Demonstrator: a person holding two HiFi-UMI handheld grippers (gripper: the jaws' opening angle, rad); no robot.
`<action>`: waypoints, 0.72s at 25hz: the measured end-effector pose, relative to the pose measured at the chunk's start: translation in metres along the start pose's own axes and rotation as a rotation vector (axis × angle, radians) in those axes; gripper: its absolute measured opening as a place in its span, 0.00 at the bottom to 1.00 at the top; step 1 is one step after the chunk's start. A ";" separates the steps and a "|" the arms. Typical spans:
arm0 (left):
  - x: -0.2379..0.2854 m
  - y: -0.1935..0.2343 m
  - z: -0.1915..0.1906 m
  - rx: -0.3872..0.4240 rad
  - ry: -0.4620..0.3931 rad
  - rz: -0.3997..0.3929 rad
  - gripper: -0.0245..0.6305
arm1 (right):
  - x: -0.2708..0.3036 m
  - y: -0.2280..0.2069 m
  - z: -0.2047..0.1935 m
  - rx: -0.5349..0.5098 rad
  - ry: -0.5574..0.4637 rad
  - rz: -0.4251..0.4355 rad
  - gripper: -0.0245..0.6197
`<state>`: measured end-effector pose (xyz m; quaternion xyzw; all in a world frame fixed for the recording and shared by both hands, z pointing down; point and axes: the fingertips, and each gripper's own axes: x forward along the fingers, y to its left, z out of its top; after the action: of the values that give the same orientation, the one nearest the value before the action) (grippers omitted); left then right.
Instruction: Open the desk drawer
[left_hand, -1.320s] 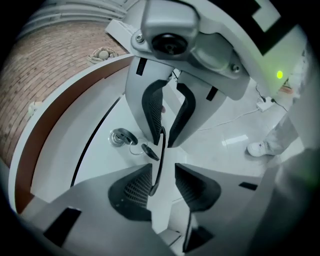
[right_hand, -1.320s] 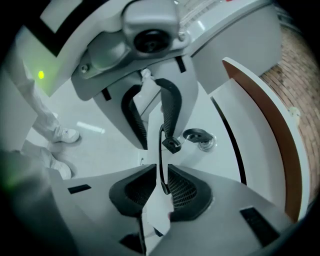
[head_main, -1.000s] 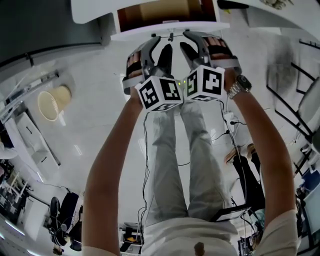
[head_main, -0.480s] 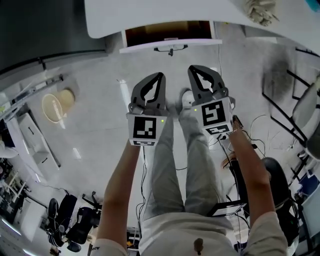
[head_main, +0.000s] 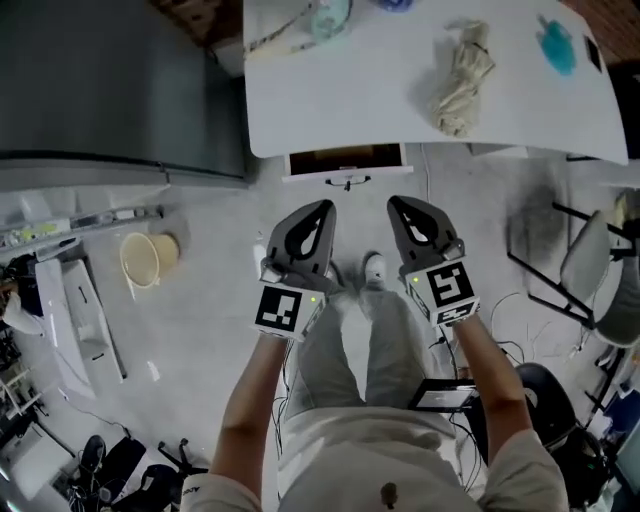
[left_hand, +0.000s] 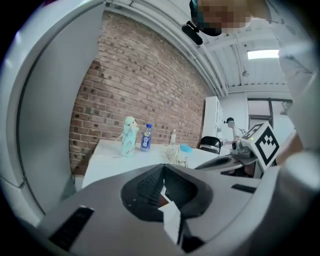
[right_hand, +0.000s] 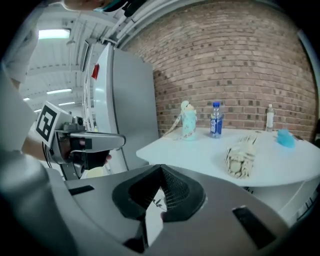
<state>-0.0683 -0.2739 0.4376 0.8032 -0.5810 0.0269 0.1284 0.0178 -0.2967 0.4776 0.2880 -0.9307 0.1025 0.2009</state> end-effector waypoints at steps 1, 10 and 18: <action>-0.007 -0.001 0.013 0.002 -0.003 0.006 0.05 | -0.010 0.002 0.016 0.001 -0.018 0.000 0.08; -0.061 -0.025 0.120 -0.032 -0.087 0.058 0.05 | -0.099 0.012 0.143 0.056 -0.203 -0.010 0.08; -0.119 -0.046 0.178 -0.085 -0.132 0.103 0.05 | -0.178 0.027 0.199 0.114 -0.265 -0.001 0.08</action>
<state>-0.0823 -0.1923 0.2350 0.7663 -0.6292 -0.0441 0.1223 0.0736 -0.2478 0.2194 0.3106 -0.9416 0.1158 0.0595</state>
